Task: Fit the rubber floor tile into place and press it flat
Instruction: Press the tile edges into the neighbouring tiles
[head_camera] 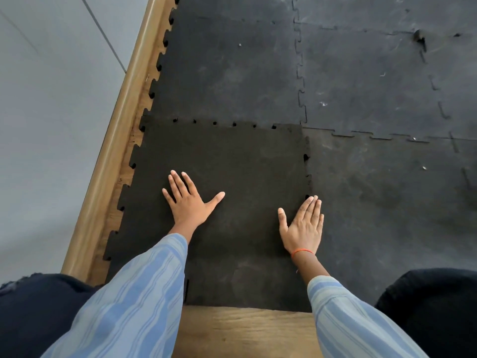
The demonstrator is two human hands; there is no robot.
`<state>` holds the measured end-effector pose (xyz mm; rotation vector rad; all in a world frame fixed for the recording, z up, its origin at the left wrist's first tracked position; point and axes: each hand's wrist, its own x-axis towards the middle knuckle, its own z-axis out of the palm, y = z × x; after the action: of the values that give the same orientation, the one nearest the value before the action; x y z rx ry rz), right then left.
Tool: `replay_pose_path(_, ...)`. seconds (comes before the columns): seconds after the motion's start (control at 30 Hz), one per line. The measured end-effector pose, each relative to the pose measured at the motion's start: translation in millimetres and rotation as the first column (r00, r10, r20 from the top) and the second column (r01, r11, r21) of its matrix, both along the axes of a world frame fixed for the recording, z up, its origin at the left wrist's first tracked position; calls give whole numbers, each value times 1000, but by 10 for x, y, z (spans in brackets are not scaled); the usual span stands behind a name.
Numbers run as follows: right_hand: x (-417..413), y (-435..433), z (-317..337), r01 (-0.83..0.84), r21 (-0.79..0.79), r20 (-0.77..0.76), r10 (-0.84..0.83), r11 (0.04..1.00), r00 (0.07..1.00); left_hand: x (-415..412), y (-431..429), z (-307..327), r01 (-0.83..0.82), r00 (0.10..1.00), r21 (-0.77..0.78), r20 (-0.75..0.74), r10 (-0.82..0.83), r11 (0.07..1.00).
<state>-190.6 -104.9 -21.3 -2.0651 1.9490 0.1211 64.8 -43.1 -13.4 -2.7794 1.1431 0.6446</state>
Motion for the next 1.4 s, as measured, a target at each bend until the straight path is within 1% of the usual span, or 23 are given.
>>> replay_pose_path(0.13, -30, -33, 82, -20, 51, 70, 17, 998, 997, -54, 1, 9, 26, 1000, -36, 1, -26, 999)
replay_pose_path(0.2, -65, -20, 124, -24, 46, 117, 18, 999, 993, -168, -3, 9, 88, 996, -54, 12, -88, 995)
replay_pose_path(0.3, -9, -128, 215, -17, 36, 206, 9, 999, 979, -461, -46, 6, 226, 974, -51, 4, -226, 973)
replay_pose_path(0.37, 58, -316, 266, -80, 53, 204, 68, 995, 977, -660, -77, -8, 315, 949, -58, -8, -316, 947)
replay_pose_path(0.47, 100, -557, 310, -187, 166, 120, 169, 968, 978, -784, -120, -46, 374, 927, -58, -11, -375, 926)
replay_pose_path(0.53, 77, -571, 294, -219, 196, 65, 210, 956, 976, -784, -125, -60, 383, 924, -54, -3, -384, 922)
replay_pose_path(0.9, 61, -587, 302, -267, 298, 2, 279, 916, 960, -798, -126, -49, 391, 920, -31, 2, -391, 920)
replay_pose_path(0.97, 64, -579, 298, -258, 280, 7, 267, 924, 964, -795, -132, -49, 391, 920, -29, -2, -392, 920)
replay_pose_path(1.03, 62, -543, 274, -244, 230, 21, 246, 942, 969, -784, -134, -50, 391, 920, -33, -4, -392, 920)
replay_pose_path(1.17, -12, -283, 198, -139, 107, 39, 135, 985, 990, -787, -126, -65, 397, 918, -40, 2, -398, 917)
replay_pose_path(1.4, -19, -309, 133, -145, 151, 31, 142, 978, 989, -815, -121, -116, 382, 924, -61, 26, -381, 922)
